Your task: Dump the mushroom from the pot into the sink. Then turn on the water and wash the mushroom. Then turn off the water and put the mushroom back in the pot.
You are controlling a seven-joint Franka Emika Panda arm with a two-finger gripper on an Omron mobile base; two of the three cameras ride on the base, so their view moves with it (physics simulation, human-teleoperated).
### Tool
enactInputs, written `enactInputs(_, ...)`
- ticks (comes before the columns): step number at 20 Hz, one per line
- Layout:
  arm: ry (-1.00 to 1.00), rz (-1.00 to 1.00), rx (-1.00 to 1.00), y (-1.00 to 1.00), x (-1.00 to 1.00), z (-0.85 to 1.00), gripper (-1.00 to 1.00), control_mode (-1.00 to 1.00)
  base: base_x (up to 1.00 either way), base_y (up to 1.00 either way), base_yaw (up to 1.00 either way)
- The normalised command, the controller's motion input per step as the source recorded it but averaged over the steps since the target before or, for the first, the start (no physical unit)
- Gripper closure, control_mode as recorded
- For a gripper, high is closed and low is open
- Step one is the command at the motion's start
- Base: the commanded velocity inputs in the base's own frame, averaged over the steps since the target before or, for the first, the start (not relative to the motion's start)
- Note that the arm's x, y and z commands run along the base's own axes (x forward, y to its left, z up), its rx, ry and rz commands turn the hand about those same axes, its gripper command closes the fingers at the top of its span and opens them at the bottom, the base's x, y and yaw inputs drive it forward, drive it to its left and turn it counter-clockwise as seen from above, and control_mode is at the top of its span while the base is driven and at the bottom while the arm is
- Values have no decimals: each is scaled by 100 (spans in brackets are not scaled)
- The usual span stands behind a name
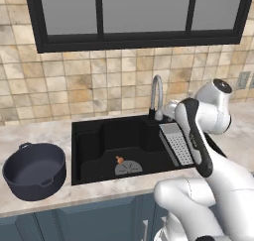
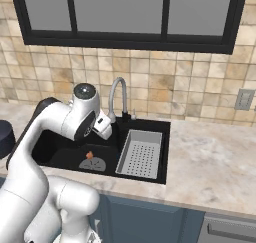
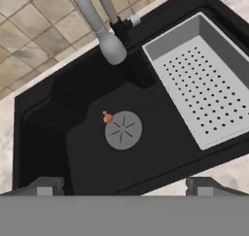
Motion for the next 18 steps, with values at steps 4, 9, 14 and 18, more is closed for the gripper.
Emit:
enactInputs(4, 0, 1, -15, 50, 0, -33, -100, -100, 0, 0, 0)
enactInputs(9, 0, 0, -11, 49, 0, -35, -100, -100, 0, 0, 0)
enactInputs(14, 2, 0, -10, 50, 10, -40, -100, -100, 0, 0, 0)
enactInputs(18, 11, 0, -11, 47, 35, -47, -100, -100, 0, 0, 0)
